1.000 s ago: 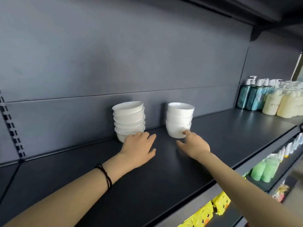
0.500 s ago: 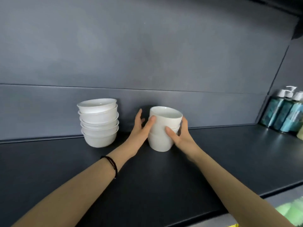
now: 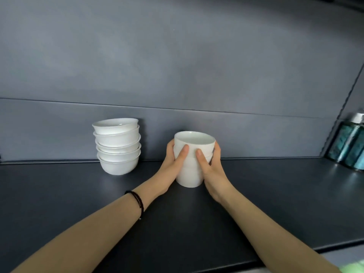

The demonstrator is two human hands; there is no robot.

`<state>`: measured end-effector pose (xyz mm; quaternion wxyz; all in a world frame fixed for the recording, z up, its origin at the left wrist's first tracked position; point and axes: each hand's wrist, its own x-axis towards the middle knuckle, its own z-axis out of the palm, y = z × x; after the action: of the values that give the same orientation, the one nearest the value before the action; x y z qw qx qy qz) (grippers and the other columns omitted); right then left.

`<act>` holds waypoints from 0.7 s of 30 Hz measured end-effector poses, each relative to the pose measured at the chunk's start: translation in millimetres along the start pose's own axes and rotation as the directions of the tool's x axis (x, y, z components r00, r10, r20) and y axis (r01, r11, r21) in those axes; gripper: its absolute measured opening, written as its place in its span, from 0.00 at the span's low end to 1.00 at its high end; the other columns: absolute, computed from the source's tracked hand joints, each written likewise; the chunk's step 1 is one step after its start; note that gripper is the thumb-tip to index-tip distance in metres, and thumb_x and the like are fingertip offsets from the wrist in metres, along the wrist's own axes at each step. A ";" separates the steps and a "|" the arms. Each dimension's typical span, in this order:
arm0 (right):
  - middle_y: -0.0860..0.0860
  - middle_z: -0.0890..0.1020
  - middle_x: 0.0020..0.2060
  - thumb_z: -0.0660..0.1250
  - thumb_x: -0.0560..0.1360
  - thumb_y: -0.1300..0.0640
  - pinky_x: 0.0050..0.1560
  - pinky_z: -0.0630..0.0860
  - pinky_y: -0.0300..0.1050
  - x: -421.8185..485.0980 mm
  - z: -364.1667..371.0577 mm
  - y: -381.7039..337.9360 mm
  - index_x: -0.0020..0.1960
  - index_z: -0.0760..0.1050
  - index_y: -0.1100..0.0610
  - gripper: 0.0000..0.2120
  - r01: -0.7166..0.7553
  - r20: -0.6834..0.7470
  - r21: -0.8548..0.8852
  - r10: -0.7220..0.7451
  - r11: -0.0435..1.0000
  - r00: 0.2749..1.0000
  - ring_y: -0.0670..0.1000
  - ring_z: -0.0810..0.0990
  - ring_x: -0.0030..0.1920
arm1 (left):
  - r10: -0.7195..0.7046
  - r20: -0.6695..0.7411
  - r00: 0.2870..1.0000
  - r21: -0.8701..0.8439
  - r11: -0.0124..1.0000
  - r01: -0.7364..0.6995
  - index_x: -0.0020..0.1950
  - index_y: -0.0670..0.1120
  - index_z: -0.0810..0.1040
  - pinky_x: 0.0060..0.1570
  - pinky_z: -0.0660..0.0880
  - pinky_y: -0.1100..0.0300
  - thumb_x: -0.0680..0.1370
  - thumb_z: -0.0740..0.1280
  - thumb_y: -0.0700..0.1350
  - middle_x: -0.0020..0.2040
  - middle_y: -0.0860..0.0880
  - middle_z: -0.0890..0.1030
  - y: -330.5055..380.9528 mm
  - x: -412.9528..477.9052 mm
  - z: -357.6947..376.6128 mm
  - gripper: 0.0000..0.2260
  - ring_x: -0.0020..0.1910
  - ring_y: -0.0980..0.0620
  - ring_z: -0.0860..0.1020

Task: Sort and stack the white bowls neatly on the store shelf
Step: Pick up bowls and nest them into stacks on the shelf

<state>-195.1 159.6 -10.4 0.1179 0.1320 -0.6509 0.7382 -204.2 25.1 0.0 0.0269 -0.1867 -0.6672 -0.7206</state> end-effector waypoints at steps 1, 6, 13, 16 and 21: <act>0.43 0.75 0.66 0.72 0.68 0.40 0.59 0.79 0.50 -2.5 2.4 -1.1 0.73 0.56 0.39 0.40 0.003 0.005 -0.001 -0.003 1.000 1.000 0.46 0.78 0.63 | 0.006 -0.009 1.000 0.012 1.000 -0.005 0.71 0.56 0.58 0.46 0.73 0.72 0.73 0.60 0.61 0.64 0.58 0.71 0.6 -3.8 -1.7 0.28 0.59 0.64 0.73; 0.43 0.75 0.66 0.72 0.71 0.42 0.61 0.78 0.52 -14.5 32.9 -8.7 0.74 0.55 0.38 0.37 0.022 0.063 -0.004 -0.022 1.000 0.998 0.46 0.77 0.63 | 0.041 -0.102 0.994 0.015 0.999 -0.040 0.71 0.55 0.60 0.48 0.73 0.72 0.78 0.59 0.57 0.63 0.58 0.72 9.9 -27.1 -24.6 0.23 0.58 0.66 0.73; 0.40 0.74 0.66 0.70 0.66 0.39 0.56 0.79 0.44 -37.5 117.6 -30.8 0.73 0.54 0.36 0.41 0.046 0.151 0.036 -0.051 0.998 0.987 0.44 0.78 0.62 | 0.127 -0.195 0.973 0.072 0.991 -0.115 0.68 0.61 0.59 0.45 0.74 0.72 0.81 0.58 0.54 0.61 0.61 0.72 52.2 -72.5 -91.7 0.17 0.57 0.64 0.73; 0.40 0.75 0.65 0.69 0.67 0.41 0.54 0.79 0.42 -52.5 165.4 -36.2 0.73 0.55 0.37 0.38 0.053 0.205 0.060 -0.064 0.997 0.977 0.43 0.78 0.61 | 0.143 -0.227 0.963 0.063 0.989 -0.132 0.69 0.57 0.61 0.46 0.75 0.69 0.78 0.59 0.58 0.62 0.57 0.74 69.9 -107.8 -130.1 0.21 0.57 0.62 0.75; 0.41 0.74 0.67 0.69 0.69 0.40 0.61 0.76 0.47 -86.8 262.1 -35.1 0.75 0.54 0.38 0.39 0.027 0.293 0.108 -0.058 0.994 0.954 0.43 0.77 0.63 | 0.147 -0.320 0.936 0.116 0.986 -0.115 0.71 0.54 0.61 0.48 0.76 0.65 0.77 0.61 0.60 0.61 0.57 0.75 95.2 -176.2 -209.1 0.25 0.56 0.61 0.77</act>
<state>-90.7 -96.3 22.8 0.0280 0.2608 -0.6195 0.7399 -61.8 -225.4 28.5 0.1943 -0.1070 -0.6733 -0.7053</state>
